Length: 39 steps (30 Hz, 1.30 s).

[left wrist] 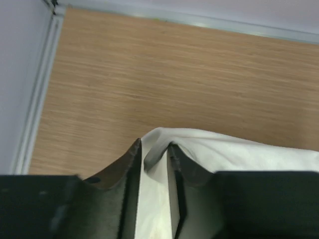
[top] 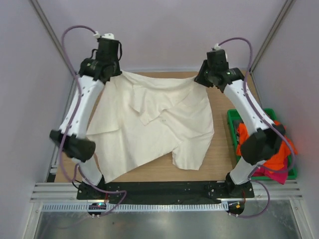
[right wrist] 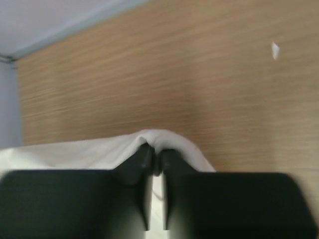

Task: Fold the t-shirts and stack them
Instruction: Flatten the tshirt out

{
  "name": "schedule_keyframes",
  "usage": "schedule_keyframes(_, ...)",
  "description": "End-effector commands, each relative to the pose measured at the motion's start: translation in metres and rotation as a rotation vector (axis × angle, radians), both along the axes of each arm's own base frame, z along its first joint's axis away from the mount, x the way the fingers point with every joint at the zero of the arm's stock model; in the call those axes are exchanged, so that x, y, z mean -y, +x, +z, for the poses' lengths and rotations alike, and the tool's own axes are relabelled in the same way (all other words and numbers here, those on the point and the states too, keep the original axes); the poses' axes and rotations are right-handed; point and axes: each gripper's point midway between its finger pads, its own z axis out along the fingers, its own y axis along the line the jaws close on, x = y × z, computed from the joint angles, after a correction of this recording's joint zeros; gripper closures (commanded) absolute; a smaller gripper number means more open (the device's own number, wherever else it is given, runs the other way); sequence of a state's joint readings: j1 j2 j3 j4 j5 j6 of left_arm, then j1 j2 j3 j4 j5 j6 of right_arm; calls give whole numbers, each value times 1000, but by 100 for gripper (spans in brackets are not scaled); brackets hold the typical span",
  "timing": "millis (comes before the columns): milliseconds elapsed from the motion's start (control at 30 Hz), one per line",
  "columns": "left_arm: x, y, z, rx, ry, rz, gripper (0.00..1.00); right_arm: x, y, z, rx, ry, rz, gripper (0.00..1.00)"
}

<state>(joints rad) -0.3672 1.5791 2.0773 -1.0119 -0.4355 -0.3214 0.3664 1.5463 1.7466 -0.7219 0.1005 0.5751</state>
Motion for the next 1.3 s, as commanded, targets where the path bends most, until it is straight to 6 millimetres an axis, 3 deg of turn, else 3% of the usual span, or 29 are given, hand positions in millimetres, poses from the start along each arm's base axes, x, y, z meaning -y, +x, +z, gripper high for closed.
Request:
schedule_keyframes(0,-37,72,-74,-176,56,195,69,32,36,-82,-247,-1,-107,66)
schedule_keyframes(33,-45,75,-97,-260,69,225,44,40,41,-122,-369,-40,-109,60)
schedule_keyframes(67,-46,88,-131,-333,77,246,35,42,48,-120,-372,-68,-109,52)
schedule_keyframes(100,-51,83,-135,-362,82,267,31,48,42,-128,-408,-133,-91,37)
schedule_keyframes(167,-42,70,-132,-376,70,242,27,50,34,-130,-433,-177,-71,34)
schedule_keyframes(200,-36,60,-147,-410,82,220,26,51,27,-130,-440,-204,-59,32)
schedule_keyframes(233,-31,48,-154,-428,89,195,25,48,16,-111,-385,-219,-20,28)
schedule_keyframes(267,-17,36,-158,-437,86,153,25,50,0,-131,-434,-246,0,26)
schedule_keyframes(300,-5,7,-170,-472,35,97,25,50,-11,-133,-442,-248,20,22)
schedule_keyframes(333,4,-8,-179,-494,7,69,26,44,-24,-137,-457,-220,66,22)
schedule_keyframes(367,27,-34,-165,-456,-74,-12,27,44,-50,-150,-497,-217,90,22)
schedule_keyframes(400,37,-45,-178,-463,-102,-43,30,42,-59,-156,-496,-209,102,22)
schedule_keyframes(433,39,-72,-210,-540,-104,-59,34,34,-71,-163,-506,-186,140,22)
schedule_keyframes(467,42,-87,-224,-565,-126,-70,37,30,-95,-189,-571,-177,181,24)
schedule_keyframes(500,48,-91,-229,-544,-164,-88,39,23,-108,-192,-566,-173,214,28)
schedule_keyframes(533,47,-114,-249,-582,-200,-93,42,20,-114,-200,-574,-167,224,31)
schedule_keyframes(567,46,-118,-257,-585,-209,-92,43,20,-130,-217,-628,-157,226,35)
schedule_keyframes(667,38,-133,-288,-654,-229,-65,47,17,-149,-235,-649,-146,226,54)
schedule_keyframes(733,37,-132,-307,-696,-272,-38,50,13,-157,-246,-648,-140,246,61)
schedule_keyframes(867,5,-119,-333,-731,-286,65,54,18,-166,-259,-704,-182,233,66)
schedule_keyframes(967,-17,-109,-343,-755,-271,124,54,31,-171,-263,-727,-235,192,60)
schedule_keyframes(1133,-34,-92,-380,-858,-300,173,53,35,-175,-263,-752,-224,181,48)
schedule_keyframes(1233,-60,-84,-397,-894,-282,228,57,41,-173,-260,-761,-215,159,44)
schedule_keyframes(1267,-69,-74,-391,-876,-285,249,58,43,-172,-258,-758,-222,151,44)
